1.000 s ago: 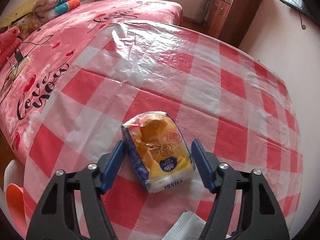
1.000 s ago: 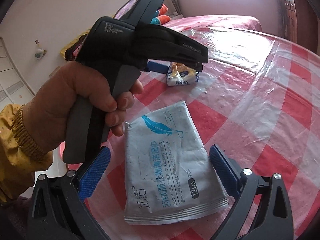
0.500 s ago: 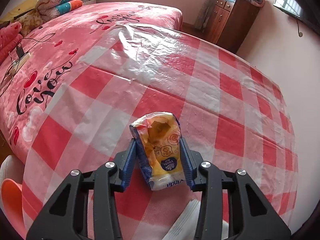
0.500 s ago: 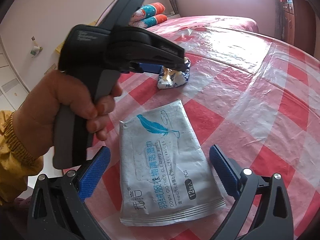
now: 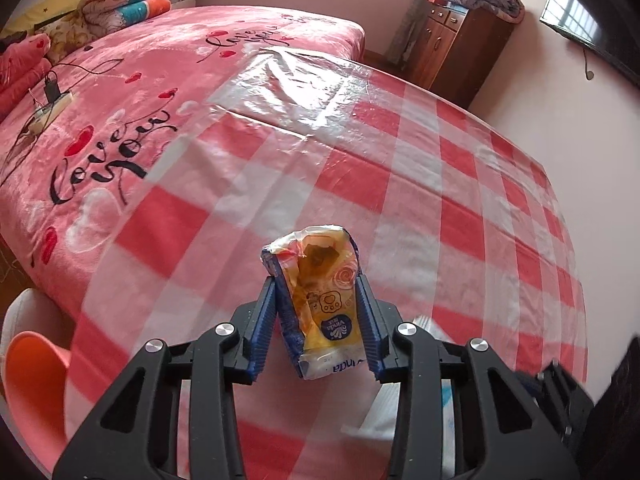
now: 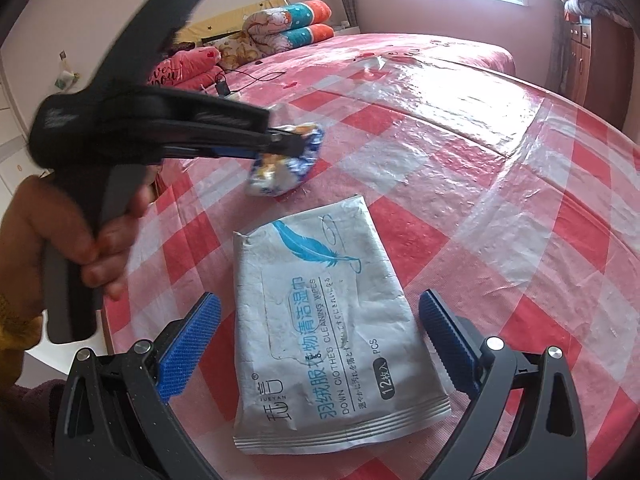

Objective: Collect trash
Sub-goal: 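Grasp the blue-white wipes pack with the right tool while the left tool holds the snack bag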

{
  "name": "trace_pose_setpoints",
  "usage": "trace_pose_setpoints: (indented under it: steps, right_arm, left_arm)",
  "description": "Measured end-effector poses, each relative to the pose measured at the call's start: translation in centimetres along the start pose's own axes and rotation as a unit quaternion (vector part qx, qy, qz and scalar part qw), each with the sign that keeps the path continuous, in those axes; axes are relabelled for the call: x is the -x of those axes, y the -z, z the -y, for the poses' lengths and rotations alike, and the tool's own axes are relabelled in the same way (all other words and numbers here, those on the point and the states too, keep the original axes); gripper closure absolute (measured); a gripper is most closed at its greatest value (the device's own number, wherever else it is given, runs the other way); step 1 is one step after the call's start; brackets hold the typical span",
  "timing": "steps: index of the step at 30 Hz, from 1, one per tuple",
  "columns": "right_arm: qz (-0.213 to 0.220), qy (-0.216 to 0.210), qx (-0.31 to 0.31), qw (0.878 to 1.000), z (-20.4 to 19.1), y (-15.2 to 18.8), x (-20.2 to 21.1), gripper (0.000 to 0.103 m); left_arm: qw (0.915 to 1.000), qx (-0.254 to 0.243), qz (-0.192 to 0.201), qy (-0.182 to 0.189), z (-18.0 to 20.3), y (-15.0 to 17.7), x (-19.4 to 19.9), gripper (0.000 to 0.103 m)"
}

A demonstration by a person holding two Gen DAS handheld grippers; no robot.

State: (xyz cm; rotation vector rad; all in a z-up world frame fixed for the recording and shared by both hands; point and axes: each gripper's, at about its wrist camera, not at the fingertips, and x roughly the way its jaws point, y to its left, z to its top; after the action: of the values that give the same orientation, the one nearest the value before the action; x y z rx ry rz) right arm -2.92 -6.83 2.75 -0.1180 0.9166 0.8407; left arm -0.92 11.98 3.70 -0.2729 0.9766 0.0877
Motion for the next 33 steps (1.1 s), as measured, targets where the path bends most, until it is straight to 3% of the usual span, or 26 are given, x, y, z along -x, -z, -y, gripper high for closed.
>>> trace_pose_setpoints:
  steps: [6, 8, 33]
  right_arm:
    - [0.002, 0.01, 0.002, 1.0, -0.5, 0.1, -0.3, 0.006]
    - [0.002, 0.021, 0.007, 1.0, -0.7, 0.1, -0.4, 0.014]
    - [0.003, 0.063, 0.027, 0.998, -1.1, 0.1, -1.0, 0.023]
  left_arm:
    - [1.0, 0.002, 0.003, 0.008, -2.0, 1.9, 1.8, 0.063]
    - [0.9999, 0.004, 0.003, 0.011, -2.6, 2.4, 2.1, 0.063]
    - [0.9994, 0.002, 0.023, 0.027, -8.3, 6.5, 5.3, 0.063]
